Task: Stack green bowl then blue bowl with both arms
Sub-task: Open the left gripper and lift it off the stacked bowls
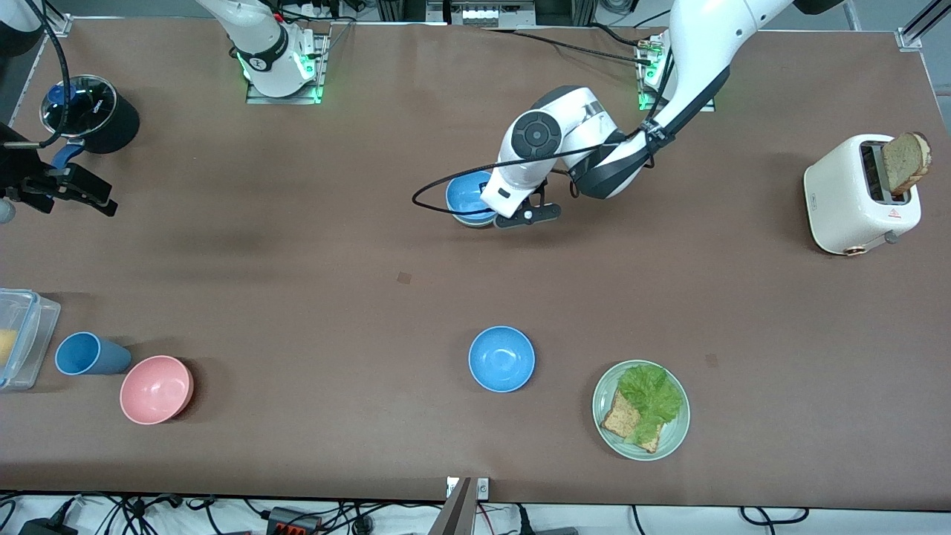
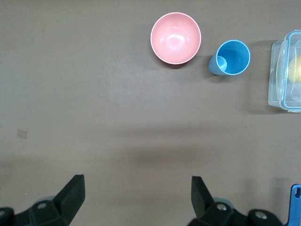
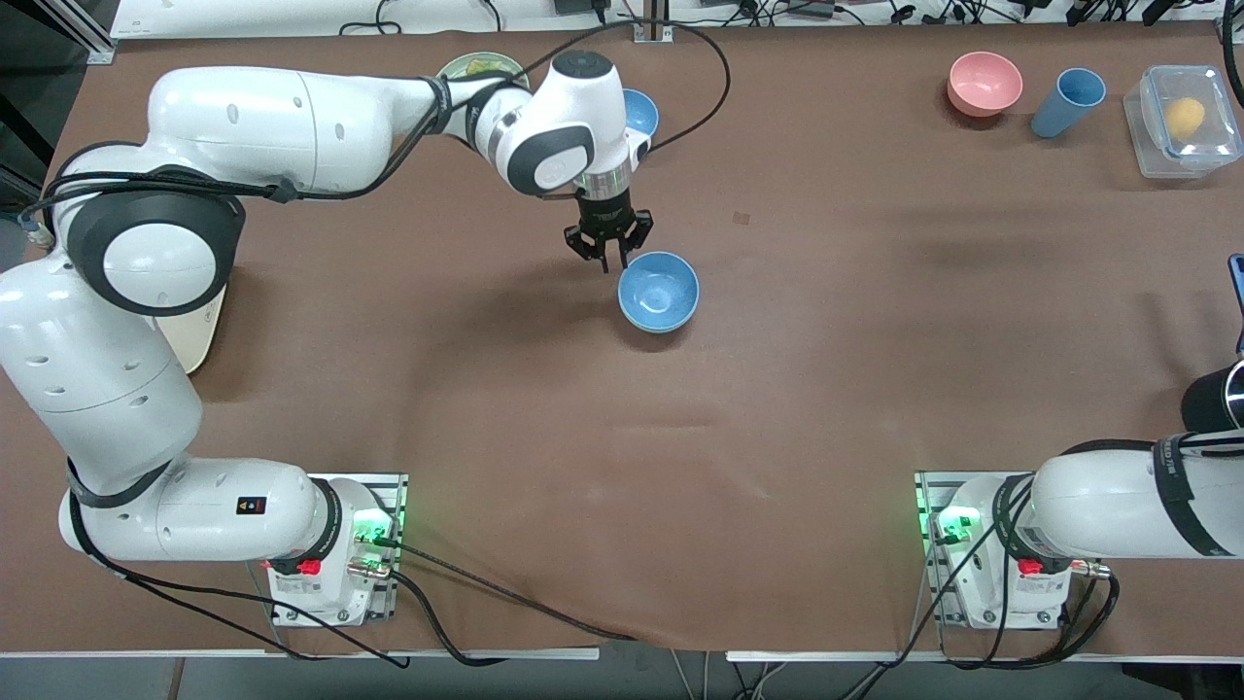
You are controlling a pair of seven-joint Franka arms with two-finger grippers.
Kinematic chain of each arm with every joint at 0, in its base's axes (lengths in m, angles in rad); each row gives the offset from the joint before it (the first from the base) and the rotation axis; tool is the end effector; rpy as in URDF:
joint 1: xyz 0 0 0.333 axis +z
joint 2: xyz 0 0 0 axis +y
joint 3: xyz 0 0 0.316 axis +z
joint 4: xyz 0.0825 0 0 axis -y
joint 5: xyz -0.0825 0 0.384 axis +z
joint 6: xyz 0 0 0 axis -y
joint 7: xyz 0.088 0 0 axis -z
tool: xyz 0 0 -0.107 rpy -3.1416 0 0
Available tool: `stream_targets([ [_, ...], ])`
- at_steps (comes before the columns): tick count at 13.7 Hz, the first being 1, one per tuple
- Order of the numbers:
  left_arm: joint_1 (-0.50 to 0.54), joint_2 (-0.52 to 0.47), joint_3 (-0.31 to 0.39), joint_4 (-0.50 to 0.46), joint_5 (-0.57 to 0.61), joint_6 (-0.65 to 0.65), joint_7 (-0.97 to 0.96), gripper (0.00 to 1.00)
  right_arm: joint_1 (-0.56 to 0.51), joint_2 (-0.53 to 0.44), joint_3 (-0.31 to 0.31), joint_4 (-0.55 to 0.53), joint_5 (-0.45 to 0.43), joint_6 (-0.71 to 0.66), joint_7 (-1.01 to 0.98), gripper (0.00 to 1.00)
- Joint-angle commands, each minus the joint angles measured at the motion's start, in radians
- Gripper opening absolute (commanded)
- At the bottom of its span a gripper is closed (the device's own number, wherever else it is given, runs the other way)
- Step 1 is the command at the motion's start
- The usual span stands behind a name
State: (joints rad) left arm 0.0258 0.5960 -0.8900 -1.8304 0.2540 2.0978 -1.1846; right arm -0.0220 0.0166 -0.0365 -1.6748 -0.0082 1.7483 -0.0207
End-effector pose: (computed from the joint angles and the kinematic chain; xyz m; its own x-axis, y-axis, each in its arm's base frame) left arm 0.4485 -0.4381 0.3008 0.9387 0.2312 -0.2556 0.2440 -0.9696 0.0193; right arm 0.5718 -0.0341 0.5815 0.9977 -0.0362 0.0567 -0.0368 -0.9993 0.0099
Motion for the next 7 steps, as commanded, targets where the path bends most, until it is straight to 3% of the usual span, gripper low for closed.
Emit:
stream_targets([
  [1, 0.11, -0.018, -0.081, 0.029, 0.016, -0.061, -0.004, 0.31, 0.002, -0.01, -0.003, 0.007, 0.007, -0.02, -0.019, 1.0],
  [4, 0.227, -0.018, -0.128, 0.106, 0.027, -0.171, 0.073, 0.36, 0.002, -0.009, -0.003, 0.007, 0.007, -0.021, -0.019, 1.0],
  [7, 0.311, -0.013, -0.116, 0.277, 0.027, -0.315, 0.29, 0.51, 0.002, -0.009, -0.003, 0.007, 0.007, -0.021, -0.019, 1.0],
])
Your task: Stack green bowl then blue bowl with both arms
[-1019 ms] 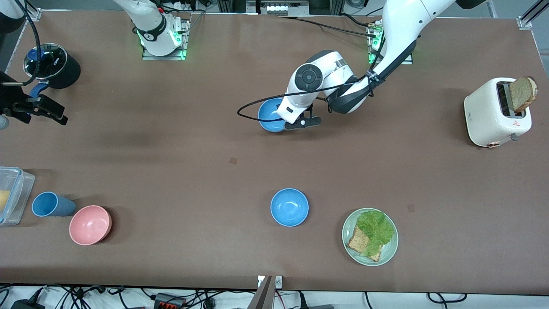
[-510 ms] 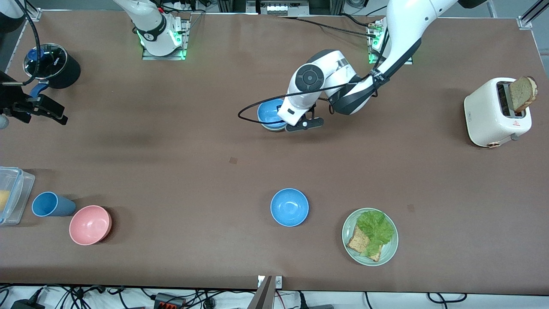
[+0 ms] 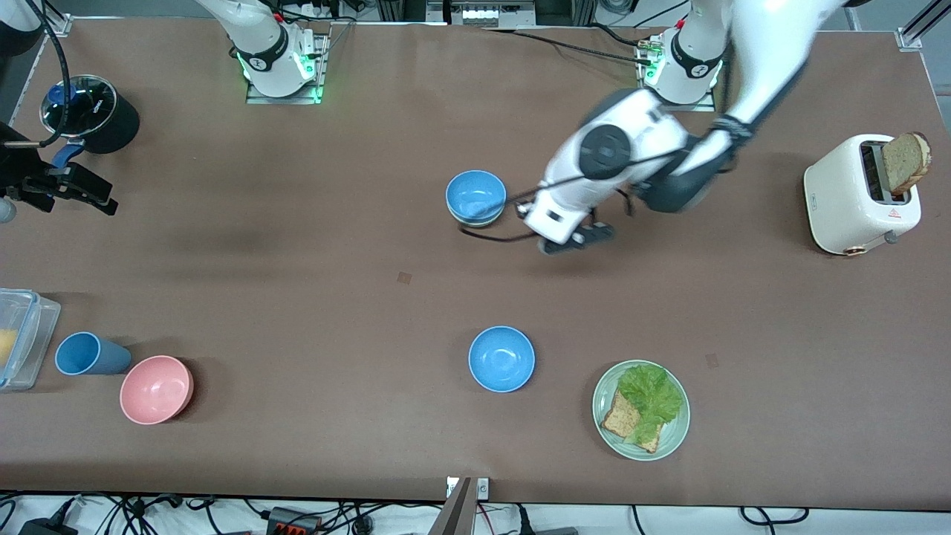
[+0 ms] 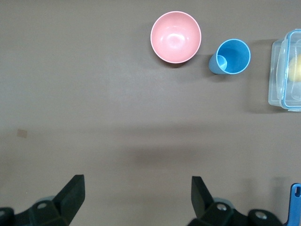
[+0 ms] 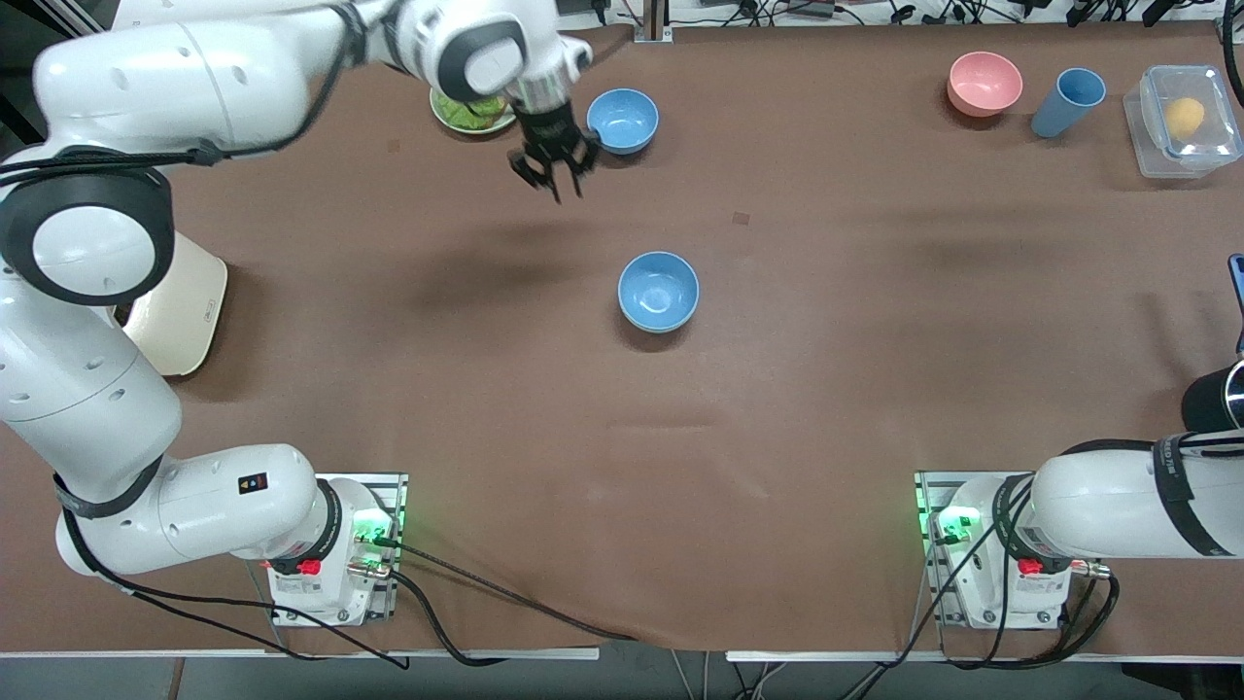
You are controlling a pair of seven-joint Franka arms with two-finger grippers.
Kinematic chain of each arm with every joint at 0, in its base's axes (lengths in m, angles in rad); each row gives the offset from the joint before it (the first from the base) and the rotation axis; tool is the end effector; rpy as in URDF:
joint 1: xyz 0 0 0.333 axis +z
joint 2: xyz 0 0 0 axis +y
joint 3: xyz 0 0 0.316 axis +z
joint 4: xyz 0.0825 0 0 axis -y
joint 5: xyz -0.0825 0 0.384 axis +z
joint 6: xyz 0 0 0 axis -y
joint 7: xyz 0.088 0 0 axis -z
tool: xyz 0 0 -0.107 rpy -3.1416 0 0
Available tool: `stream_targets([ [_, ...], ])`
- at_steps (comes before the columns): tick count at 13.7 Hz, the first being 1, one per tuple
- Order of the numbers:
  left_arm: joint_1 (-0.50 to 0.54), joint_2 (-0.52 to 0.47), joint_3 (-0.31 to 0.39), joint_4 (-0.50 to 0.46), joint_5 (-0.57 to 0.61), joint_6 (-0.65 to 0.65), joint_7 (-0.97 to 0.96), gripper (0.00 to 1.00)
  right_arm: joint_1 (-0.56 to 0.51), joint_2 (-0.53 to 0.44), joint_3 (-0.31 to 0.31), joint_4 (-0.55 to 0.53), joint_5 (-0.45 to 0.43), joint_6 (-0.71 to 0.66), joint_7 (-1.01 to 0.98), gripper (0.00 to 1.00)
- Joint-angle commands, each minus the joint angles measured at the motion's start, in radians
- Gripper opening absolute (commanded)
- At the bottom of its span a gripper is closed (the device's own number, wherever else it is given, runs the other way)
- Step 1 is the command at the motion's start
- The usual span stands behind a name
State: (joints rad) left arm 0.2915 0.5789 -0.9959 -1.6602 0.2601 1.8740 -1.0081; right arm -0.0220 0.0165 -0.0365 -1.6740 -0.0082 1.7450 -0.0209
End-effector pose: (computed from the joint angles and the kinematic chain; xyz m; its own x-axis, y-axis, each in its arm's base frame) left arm 0.5507 -0.3330 0.3860 0.9370 0.2485 -0.2456 0.2690 -0.9617 0.0533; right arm 0.5715 -0.0341 0.5816 0.9979 -0.0360 0.0543 -0.0366 -0.9993 0.0099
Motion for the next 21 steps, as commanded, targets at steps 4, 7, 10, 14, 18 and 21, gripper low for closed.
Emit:
stream_targets([
  [4, 0.158, 0.004, 0.002, 0.201, 0.024, -0.166, 0.314, 0.57, 0.002, -0.006, -0.003, 0.007, 0.007, -0.016, -0.017, 1.0],
  [7, 0.257, 0.004, 0.003, 0.234, 0.024, -0.191, 0.532, 1.0, 0.002, -0.006, -0.002, 0.007, 0.007, -0.018, -0.017, 1.0],
  [10, 0.302, 0.001, 0.025, 0.267, 0.048, -0.202, 0.636, 1.0, 0.004, -0.006, -0.002, 0.007, 0.007, -0.018, -0.017, 1.0],
  [14, 0.31, -0.007, 0.072, 0.333, 0.073, -0.291, 0.752, 1.0, 0.004, -0.006, -0.002, 0.007, 0.007, -0.018, -0.017, 1.0],
  [18, 0.174, -0.178, 0.407, 0.292, -0.1, -0.257, 0.92, 1.0, 0.004, 0.005, -0.002, 0.007, 0.007, -0.018, -0.017, 1.0],
  [21, 0.004, -0.36, 0.716, 0.076, -0.217, -0.074, 1.019, 1.0, 0.002, 0.002, -0.002, 0.007, 0.007, -0.018, -0.017, 1.0],
])
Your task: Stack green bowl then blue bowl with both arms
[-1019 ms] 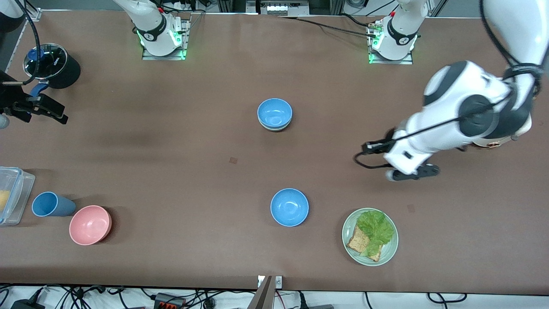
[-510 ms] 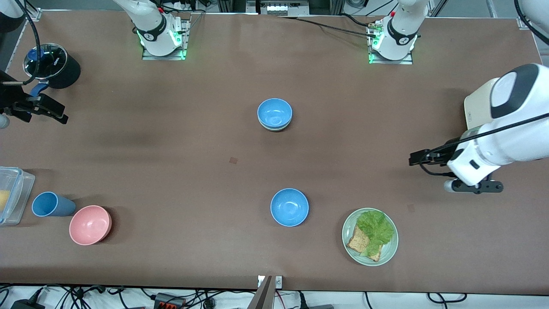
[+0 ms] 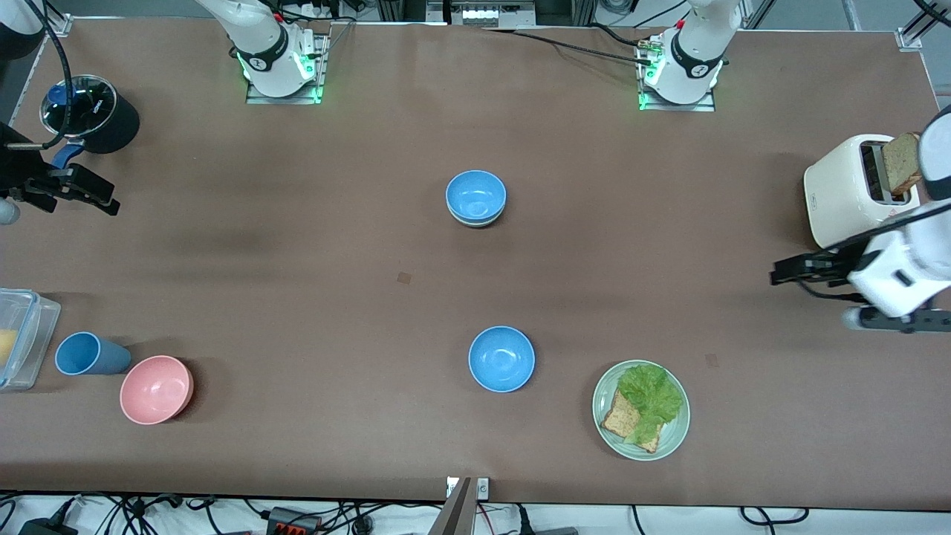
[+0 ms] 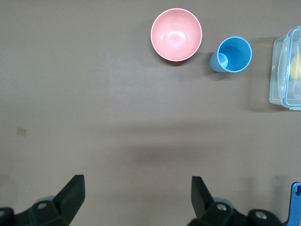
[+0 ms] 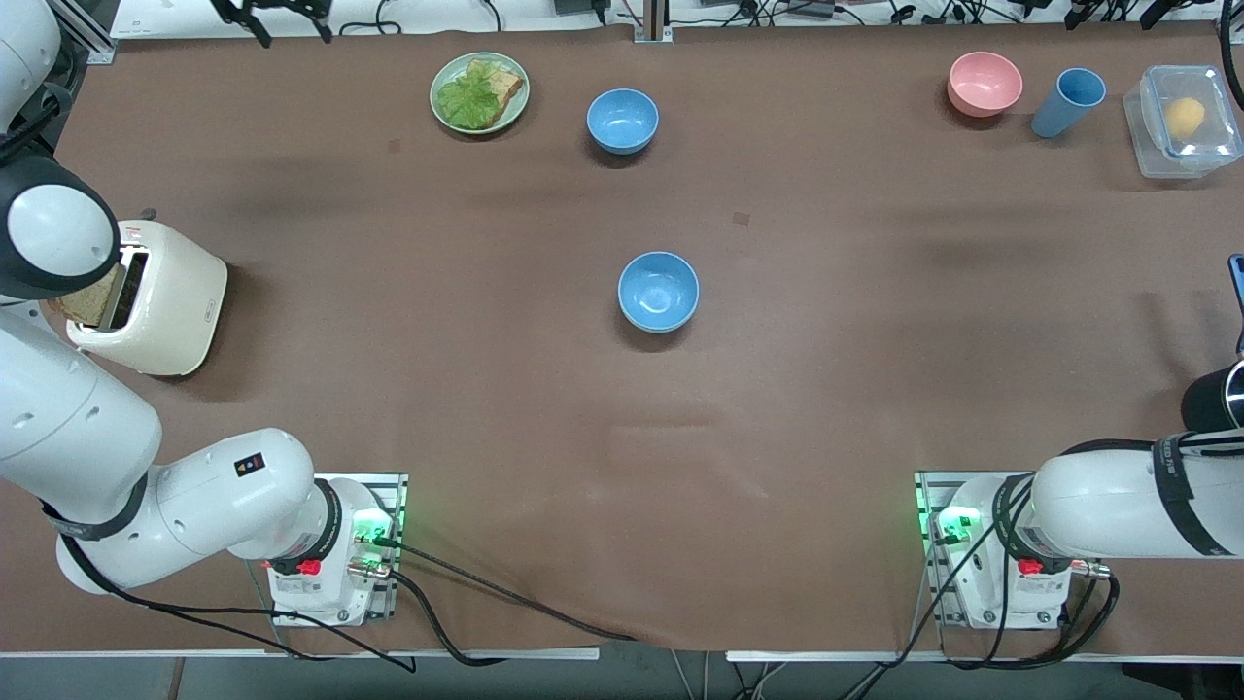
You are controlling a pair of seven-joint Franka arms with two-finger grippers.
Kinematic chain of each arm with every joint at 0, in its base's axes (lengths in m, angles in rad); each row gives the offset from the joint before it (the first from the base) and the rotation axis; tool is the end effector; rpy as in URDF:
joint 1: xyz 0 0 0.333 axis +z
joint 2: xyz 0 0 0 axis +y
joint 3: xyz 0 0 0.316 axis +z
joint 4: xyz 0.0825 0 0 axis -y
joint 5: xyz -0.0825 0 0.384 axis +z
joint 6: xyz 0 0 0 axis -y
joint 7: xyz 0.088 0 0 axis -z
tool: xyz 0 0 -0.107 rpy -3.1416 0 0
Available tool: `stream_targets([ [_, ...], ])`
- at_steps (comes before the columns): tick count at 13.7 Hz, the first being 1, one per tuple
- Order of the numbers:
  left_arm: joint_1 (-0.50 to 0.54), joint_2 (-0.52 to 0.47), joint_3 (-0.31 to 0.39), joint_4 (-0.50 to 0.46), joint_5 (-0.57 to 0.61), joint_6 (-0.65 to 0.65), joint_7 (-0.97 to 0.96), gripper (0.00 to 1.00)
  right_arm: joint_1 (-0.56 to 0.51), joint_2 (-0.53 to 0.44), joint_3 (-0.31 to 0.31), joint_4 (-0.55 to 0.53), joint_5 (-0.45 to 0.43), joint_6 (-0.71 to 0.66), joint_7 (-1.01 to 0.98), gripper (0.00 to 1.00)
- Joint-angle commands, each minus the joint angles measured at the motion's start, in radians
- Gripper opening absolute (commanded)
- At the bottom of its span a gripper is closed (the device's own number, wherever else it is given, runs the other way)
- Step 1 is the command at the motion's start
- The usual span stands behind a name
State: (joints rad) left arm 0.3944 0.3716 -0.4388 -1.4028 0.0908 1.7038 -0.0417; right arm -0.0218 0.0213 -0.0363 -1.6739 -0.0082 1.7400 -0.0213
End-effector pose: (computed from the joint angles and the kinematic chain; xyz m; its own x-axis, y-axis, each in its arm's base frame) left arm 0.6598 0.0239 0.5061 0.9992 0.0059 -0.0391 0.0084 -0.9979 0.0638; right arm 0.5722 -0.0338 0.5784 0.9984 -0.0353 0.0446 -0.0358 -0.9993 0.0099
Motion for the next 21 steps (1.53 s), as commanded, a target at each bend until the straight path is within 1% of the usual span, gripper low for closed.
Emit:
stream_targets([
  [1, -0.151, -0.195, 0.223, -0.224, -0.049, 0.114, 0.052, 1.0, 0.003, -0.004, -0.002, 0.006, 0.007, -0.013, -0.015, 1.0],
  [3, -0.237, -0.247, 0.322, -0.264, -0.074, 0.111, 0.043, 1.0, 0.003, -0.004, -0.002, 0.006, 0.007, -0.013, -0.017, 1.0],
  [4, -0.256, -0.264, 0.333, -0.274, -0.074, 0.099, 0.039, 1.0, 0.003, -0.004, -0.002, 0.006, 0.007, -0.013, -0.017, 1.0],
  [7, -0.256, -0.275, 0.331, -0.263, -0.085, 0.033, -0.029, 1.0, 0.003, -0.003, -0.002, 0.006, 0.007, -0.011, -0.019, 1.0],
  [9, -0.258, -0.28, 0.328, -0.257, -0.106, 0.008, -0.035, 1.0, 0.003, -0.001, -0.002, 0.006, 0.007, -0.013, -0.017, 1.0],
  [12, -0.261, -0.275, 0.307, -0.22, -0.117, -0.03, -0.041, 1.0, 0.003, 0.002, -0.002, 0.006, 0.007, -0.013, -0.015, 1.0],
  [21, -0.259, -0.263, 0.304, -0.202, -0.117, -0.053, -0.037, 1.0, 0.017, 0.003, -0.002, 0.006, 0.007, -0.013, -0.012, 1.0],
])
